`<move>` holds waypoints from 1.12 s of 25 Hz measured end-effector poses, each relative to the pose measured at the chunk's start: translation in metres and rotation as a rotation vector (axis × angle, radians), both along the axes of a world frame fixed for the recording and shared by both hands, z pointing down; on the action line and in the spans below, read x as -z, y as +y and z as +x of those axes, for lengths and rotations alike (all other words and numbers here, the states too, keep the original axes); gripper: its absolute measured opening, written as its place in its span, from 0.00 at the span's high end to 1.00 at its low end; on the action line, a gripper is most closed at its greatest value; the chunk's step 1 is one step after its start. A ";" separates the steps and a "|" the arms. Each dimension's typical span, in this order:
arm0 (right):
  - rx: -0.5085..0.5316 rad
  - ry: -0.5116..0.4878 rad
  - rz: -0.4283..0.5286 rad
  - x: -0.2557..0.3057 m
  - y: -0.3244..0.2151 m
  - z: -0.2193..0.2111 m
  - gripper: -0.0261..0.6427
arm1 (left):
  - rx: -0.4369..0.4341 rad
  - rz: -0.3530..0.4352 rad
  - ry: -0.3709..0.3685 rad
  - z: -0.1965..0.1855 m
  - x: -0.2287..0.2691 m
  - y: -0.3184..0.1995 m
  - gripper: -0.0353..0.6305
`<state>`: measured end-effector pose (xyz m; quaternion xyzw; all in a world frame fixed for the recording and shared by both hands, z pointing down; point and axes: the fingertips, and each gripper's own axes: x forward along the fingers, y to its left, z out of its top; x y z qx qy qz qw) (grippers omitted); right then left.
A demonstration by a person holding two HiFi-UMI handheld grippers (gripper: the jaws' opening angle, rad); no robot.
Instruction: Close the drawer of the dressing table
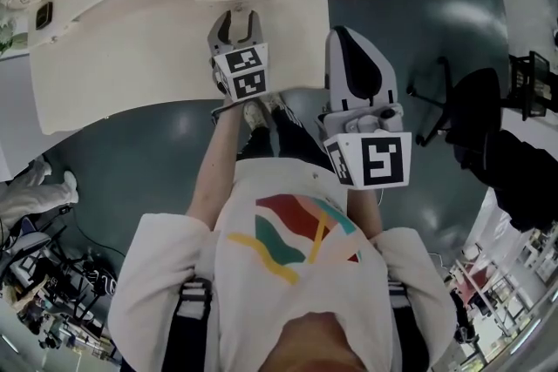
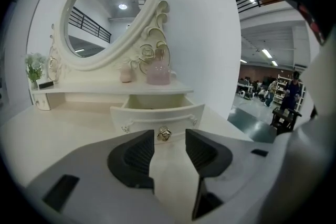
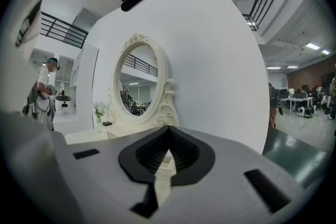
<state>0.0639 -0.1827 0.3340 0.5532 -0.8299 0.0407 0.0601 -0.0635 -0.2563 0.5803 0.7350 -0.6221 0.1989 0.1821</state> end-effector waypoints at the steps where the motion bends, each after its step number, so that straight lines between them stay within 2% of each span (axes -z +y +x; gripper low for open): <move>1: -0.001 0.002 -0.002 -0.001 -0.001 0.000 0.96 | 0.000 -0.009 -0.005 0.000 -0.003 -0.001 0.68; 6: -0.008 0.014 -0.013 -0.004 -0.004 0.001 0.96 | 0.027 -0.034 -0.018 -0.004 -0.013 -0.005 0.71; 15: -0.007 0.028 -0.033 -0.013 -0.012 0.003 0.96 | 0.053 -0.024 -0.058 -0.006 -0.017 -0.012 0.81; 28: 0.007 0.026 -0.039 -0.016 -0.015 -0.002 0.96 | 0.047 -0.015 -0.070 -0.005 -0.018 -0.011 0.82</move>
